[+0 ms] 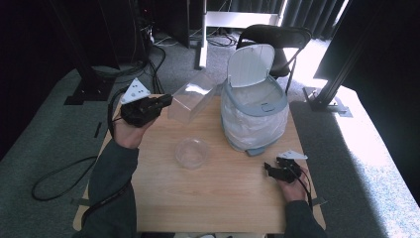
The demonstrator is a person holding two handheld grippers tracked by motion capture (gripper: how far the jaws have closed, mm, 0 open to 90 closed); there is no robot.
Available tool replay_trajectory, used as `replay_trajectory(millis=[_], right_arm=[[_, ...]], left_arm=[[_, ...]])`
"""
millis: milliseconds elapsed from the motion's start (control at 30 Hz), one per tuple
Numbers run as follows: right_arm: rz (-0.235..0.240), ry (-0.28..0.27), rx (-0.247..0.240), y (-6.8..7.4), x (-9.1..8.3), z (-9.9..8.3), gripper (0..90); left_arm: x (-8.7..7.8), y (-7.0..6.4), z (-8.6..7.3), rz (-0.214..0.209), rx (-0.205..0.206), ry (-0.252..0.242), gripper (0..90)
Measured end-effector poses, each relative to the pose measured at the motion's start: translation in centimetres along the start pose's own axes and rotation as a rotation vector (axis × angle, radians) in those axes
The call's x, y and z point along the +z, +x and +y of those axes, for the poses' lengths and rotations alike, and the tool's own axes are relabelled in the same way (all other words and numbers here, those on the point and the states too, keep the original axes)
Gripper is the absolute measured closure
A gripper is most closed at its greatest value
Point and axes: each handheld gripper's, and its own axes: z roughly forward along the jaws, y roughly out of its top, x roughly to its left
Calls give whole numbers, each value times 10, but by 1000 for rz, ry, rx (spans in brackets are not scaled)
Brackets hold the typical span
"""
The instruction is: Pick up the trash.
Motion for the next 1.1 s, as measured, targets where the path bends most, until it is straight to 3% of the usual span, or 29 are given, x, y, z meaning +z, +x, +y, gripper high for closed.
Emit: replay_trajectory(millis=[1100], right_arm=[[0, 1, 1, 0, 0, 0, 365]], left_arm=[[7, -9, 35, -52, 35, -32, 862]])
